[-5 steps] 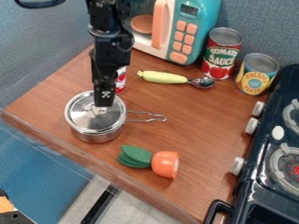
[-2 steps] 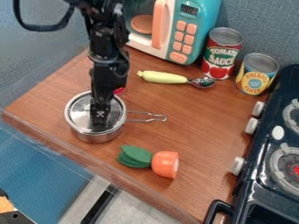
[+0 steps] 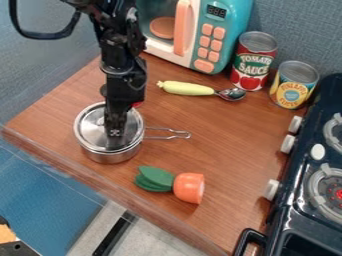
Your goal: Take the silver lid from from the pot and put it on the top left of the table.
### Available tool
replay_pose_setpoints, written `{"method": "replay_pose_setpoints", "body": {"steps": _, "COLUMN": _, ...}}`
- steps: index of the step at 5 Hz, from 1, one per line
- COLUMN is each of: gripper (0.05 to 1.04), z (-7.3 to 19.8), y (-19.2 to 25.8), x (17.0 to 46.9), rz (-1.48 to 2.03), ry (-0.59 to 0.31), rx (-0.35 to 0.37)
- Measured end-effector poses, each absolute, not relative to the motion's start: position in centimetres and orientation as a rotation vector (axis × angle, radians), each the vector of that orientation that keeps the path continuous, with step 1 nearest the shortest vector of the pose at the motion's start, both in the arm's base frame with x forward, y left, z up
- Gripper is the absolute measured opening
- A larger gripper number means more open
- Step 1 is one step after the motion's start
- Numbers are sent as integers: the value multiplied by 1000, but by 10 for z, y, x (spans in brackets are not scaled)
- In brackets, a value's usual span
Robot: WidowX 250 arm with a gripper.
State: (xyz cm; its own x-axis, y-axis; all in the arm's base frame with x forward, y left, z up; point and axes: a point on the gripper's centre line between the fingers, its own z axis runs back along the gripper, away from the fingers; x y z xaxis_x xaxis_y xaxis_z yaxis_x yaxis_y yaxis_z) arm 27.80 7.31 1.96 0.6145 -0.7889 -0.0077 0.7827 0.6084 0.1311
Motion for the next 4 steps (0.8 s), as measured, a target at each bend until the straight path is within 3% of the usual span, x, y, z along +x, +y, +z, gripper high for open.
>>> {"method": "replay_pose_setpoints", "body": {"steps": 1, "gripper": 165, "z": 19, "y": 73, "x": 277, "rz": -911, "ry": -62, "rx": 134}}
{"method": "replay_pose_setpoints", "body": {"steps": 2, "gripper": 63, "z": 21, "y": 71, "x": 271, "rz": -916, "ry": -63, "rx": 124}}
{"method": "replay_pose_setpoints", "body": {"steps": 4, "gripper": 52, "z": 47, "y": 71, "x": 263, "rz": -891, "ry": -133, "rx": 108}}
